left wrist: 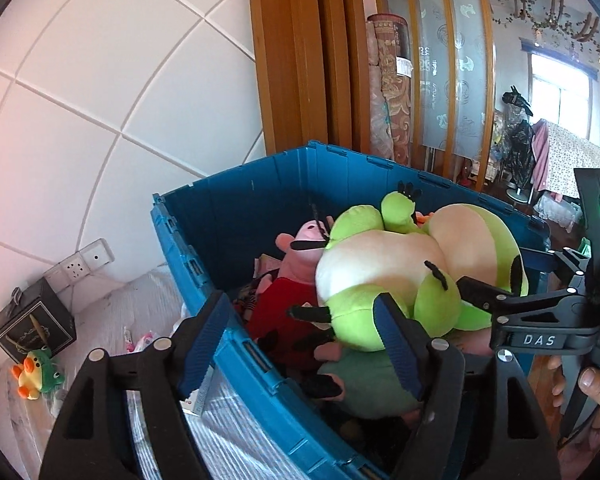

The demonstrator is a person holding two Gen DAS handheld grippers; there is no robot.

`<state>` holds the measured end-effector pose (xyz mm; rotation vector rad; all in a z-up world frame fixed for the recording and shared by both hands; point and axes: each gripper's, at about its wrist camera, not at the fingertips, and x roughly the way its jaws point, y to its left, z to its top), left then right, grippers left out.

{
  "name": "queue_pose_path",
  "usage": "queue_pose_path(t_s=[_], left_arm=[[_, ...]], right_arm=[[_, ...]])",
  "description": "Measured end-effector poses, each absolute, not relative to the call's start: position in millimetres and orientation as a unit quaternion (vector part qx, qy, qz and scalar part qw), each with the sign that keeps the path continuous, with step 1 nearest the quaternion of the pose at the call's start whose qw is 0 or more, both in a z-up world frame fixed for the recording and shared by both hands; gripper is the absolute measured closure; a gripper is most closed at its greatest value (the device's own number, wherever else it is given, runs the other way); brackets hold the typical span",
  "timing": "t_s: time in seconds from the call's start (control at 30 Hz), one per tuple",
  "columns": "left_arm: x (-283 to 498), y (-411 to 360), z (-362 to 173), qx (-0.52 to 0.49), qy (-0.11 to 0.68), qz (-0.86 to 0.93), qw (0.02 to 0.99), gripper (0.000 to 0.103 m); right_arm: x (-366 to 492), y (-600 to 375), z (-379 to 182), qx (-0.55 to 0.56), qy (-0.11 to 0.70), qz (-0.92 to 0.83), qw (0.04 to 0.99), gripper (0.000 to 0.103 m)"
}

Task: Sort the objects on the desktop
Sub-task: 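Move the right gripper back toward the bed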

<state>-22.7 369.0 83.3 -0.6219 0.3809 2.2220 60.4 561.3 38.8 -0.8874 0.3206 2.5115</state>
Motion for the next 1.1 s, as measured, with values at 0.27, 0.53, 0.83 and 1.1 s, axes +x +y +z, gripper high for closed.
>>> queue_pose_path(t_s=[0.27,0.53,0.83,1.1], left_arm=[[-31,310,84,-0.231,0.121,0.899,0.351,0.026],[-56,239,71,-0.246,0.087,0.913,0.313,0.026],[-91,140,49,-0.274,0.045,0.928,0.247,0.026],[-123,33,20,-0.306,0.008,0.939,0.157,0.026]], right_arm=[[71,526,65,-0.280,0.099,0.923,0.247,0.000],[59,472,85,-0.238,0.085,0.943,0.216,0.000],[30,380,111,-0.196,0.045,0.970,0.135,0.000],[-39,268,95,-0.228,0.002,0.973,0.023,0.000]])
